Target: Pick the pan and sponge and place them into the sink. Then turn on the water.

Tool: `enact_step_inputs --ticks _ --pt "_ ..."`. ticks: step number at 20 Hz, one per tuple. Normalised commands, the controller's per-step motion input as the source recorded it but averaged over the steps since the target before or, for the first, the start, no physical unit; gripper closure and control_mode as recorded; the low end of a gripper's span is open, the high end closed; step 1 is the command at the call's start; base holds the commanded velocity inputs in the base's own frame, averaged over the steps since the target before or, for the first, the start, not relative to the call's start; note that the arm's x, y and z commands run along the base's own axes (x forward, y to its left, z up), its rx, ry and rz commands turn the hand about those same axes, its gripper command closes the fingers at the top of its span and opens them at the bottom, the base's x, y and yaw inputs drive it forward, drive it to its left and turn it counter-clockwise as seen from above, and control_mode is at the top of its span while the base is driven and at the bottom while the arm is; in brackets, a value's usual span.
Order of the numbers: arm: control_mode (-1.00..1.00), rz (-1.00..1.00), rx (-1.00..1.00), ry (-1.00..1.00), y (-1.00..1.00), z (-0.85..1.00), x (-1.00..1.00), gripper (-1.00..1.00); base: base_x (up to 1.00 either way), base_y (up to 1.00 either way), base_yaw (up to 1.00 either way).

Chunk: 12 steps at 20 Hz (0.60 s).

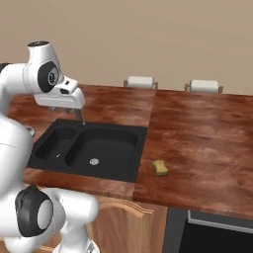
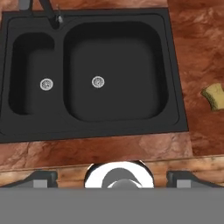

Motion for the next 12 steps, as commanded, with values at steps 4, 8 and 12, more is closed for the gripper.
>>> enact_step_inputs --ticks 4,8,12 --pt "-1.0 -0.04 -0.01 0.09 0.2 0.13 -0.1 -1.0 0.0 0.0 0.0" --pt "-1.0 -0.02 -0.02 0.05 0.25 0.05 -0.13 -1.0 0.0 0.0 0.0" --pt "-1.0 -0.01 -0.04 0.05 0.31 0.05 -0.13 -1.0 0.0 0.0 0.0"
